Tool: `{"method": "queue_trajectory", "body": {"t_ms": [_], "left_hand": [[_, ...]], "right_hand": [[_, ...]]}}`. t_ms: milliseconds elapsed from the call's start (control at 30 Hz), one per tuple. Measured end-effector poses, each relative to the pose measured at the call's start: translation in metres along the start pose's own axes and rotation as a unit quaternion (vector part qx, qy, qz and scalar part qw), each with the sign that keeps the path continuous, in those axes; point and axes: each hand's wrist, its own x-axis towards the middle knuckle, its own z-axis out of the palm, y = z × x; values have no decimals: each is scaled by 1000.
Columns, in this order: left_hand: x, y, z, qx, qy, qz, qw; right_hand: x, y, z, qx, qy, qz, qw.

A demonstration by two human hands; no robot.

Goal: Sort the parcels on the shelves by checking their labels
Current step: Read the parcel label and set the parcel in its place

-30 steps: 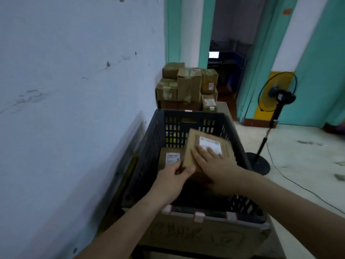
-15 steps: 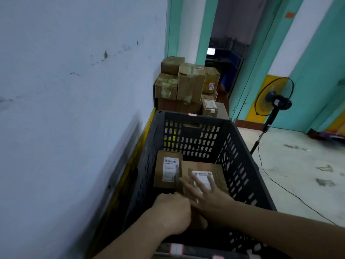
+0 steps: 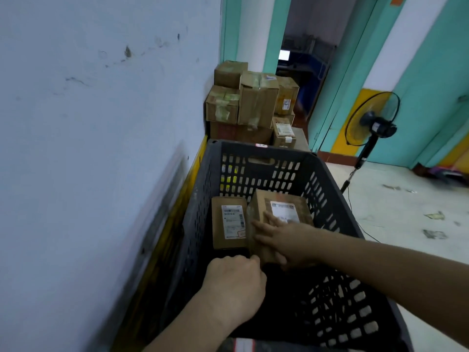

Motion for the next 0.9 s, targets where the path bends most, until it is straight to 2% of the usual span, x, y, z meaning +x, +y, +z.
{"method": "queue_trajectory", "body": {"t_ms": [133, 200, 333, 500, 667, 800, 867, 900], "left_hand": [[-7, 0, -5, -12, -32, -20, 999], [5, -2, -19, 47, -83, -6, 995], [75, -6, -44, 130, -199, 29, 971], [167, -29, 12, 282, -280, -11, 918], [219, -78, 83, 375, -217, -34, 901], [216, -81, 97, 349, -169, -12, 922], [214, -87, 105, 380, -173, -11, 909], [225, -103, 118, 430, -187, -14, 883]], "right_hand": [[4, 12, -13, 0, 5, -9, 1000], [7, 10, -10, -1, 5, -9, 1000], [21, 23, -7, 7, 4, 20, 1000], [36, 44, 1, 60, 5, 29, 998], [43, 40, 12, 82, 8, 27, 996], [39, 38, -8, 65, -19, 38, 997], [41, 34, -17, 42, -29, 44, 998], [43, 32, -18, 33, -31, 47, 998]]}}
